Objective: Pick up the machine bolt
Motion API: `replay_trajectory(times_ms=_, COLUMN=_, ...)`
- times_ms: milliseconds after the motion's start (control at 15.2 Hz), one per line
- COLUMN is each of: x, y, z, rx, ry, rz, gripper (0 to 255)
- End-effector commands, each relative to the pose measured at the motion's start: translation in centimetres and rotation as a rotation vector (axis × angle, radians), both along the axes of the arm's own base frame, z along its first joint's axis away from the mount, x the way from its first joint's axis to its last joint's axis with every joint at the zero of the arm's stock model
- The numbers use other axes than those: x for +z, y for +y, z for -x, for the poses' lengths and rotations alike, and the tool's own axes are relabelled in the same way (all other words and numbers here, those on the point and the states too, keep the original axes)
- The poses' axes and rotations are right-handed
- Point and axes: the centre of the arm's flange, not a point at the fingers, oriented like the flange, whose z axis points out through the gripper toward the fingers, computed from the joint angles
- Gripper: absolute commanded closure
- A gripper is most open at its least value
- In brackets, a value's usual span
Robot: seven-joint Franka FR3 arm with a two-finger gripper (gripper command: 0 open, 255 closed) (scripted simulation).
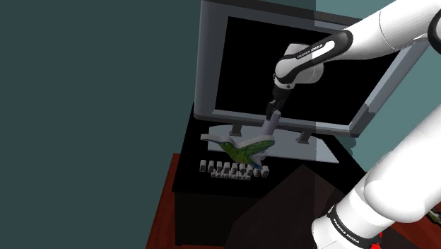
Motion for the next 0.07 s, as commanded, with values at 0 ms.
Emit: replay_trajectory(times_ms=0, x=0.4, y=0.01, z=0.01, rx=0.0, ry=-0.001, rz=0.0, gripper=255)
